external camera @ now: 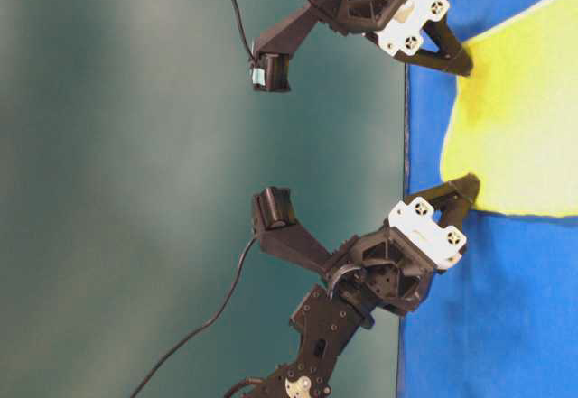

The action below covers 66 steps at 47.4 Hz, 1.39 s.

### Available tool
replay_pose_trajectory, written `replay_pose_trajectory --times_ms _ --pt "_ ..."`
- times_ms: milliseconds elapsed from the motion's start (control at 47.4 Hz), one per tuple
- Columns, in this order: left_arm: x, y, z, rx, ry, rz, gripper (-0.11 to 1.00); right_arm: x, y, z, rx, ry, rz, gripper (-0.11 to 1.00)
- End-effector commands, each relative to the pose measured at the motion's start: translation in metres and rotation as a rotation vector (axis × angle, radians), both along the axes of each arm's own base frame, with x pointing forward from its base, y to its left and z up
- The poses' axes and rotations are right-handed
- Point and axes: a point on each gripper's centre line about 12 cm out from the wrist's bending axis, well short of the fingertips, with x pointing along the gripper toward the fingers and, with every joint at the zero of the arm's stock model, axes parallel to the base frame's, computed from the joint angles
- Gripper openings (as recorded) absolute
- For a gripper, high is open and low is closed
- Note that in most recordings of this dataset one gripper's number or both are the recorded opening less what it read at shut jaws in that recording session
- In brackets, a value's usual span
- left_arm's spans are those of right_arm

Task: Fold the yellow towel.
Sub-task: 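Move both grippers to the towel's far end and grasp its two corners, then pull the far end toward the near end, folding the strip in half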

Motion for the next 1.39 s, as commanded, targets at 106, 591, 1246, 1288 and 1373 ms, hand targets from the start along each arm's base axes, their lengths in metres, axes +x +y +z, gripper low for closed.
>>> replay_pose_trajectory --times_ms 106,591,1246,1288,1373 --pt "0.006 -0.002 0.01 0.04 -0.012 -0.031 0.05 -0.003 -0.001 0.0 0.006 0.02 -0.003 0.04" --pt "0.018 0.006 0.049 0.097 -0.065 -0.043 0.05 -0.019 -0.008 0.034 -0.021 -0.033 -0.054 0.04" --pt "0.026 -0.001 0.077 0.126 -0.008 -0.099 0.05 -0.037 0.002 0.069 -0.041 -0.059 -0.068 0.04" --pt "0.025 -0.01 0.078 0.123 -0.002 -0.117 0.05 -0.037 0.009 0.071 -0.032 -0.058 -0.059 0.04" --pt "0.02 -0.033 0.077 0.103 0.02 -0.158 0.05 -0.038 0.03 0.074 -0.011 -0.063 -0.03 0.04"
